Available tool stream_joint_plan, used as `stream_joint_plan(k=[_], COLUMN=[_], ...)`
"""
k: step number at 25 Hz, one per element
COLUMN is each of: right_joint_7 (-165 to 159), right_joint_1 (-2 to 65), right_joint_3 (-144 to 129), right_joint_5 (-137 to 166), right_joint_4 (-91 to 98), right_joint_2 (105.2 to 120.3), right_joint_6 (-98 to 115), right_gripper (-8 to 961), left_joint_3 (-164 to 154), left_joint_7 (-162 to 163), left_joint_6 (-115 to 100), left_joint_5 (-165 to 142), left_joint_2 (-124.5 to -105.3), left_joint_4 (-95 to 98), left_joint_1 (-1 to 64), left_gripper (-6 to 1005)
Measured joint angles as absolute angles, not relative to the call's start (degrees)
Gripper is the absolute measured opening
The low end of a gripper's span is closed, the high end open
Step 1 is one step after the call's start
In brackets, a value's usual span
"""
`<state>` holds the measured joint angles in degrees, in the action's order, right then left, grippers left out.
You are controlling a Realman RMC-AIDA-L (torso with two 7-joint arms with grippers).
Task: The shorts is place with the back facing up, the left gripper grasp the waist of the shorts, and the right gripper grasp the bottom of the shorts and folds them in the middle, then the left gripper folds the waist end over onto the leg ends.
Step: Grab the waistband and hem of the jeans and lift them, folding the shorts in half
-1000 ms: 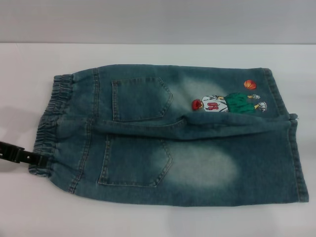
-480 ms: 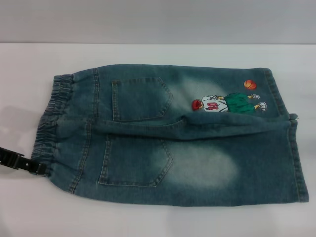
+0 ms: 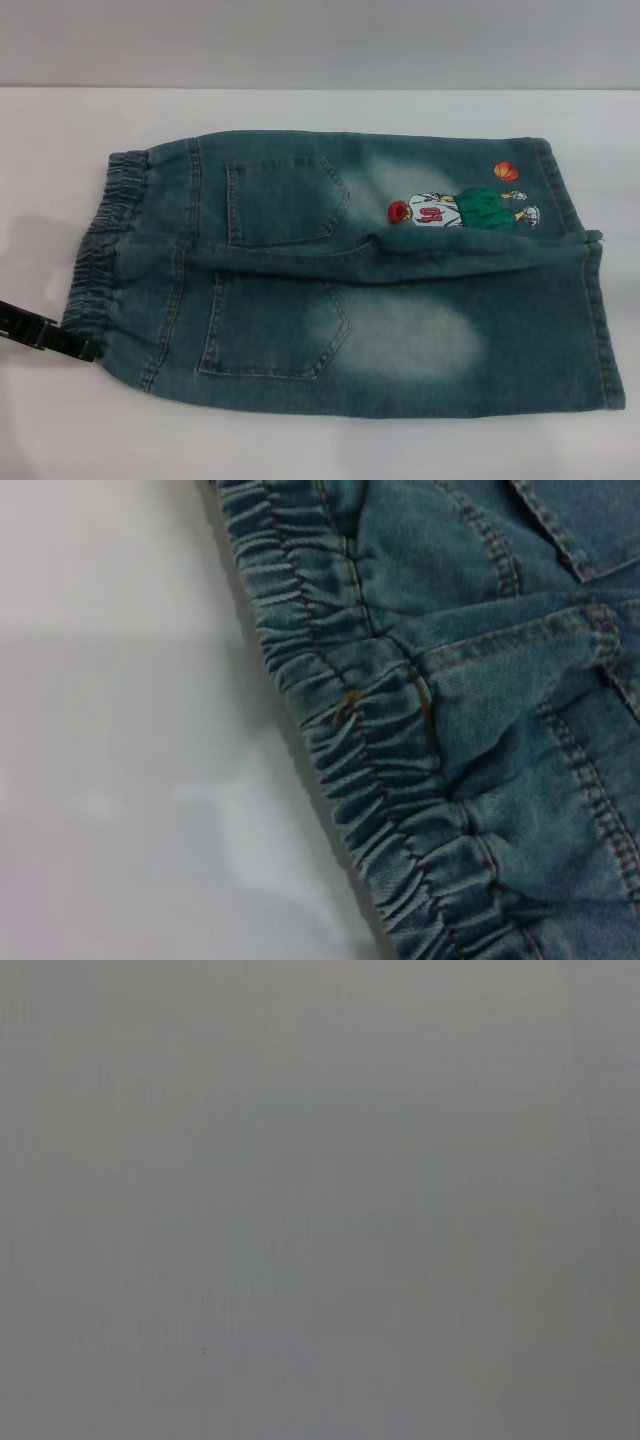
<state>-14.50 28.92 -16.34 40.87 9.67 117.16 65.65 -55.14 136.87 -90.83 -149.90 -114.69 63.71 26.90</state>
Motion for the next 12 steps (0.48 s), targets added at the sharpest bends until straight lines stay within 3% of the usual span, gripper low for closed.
stream_joint_plan(k=[12], right_joint_7=[-14.5], right_joint_1=[28.7], right_joint_3=[-16.3], right_joint_5=[40.9], right_joint_4=[9.7], right_joint_2=[117.06], right_joint_6=[65.6], right_gripper=[658], left_joint_3=[-55.2], left_joint_7=[136.8], left_joint_6=[-91.5], left_joint_5=[-150.2], left_joint_2=[-115.03], left_joint_4=[63.5], left_joint_1=[27.9], left_gripper=[830])
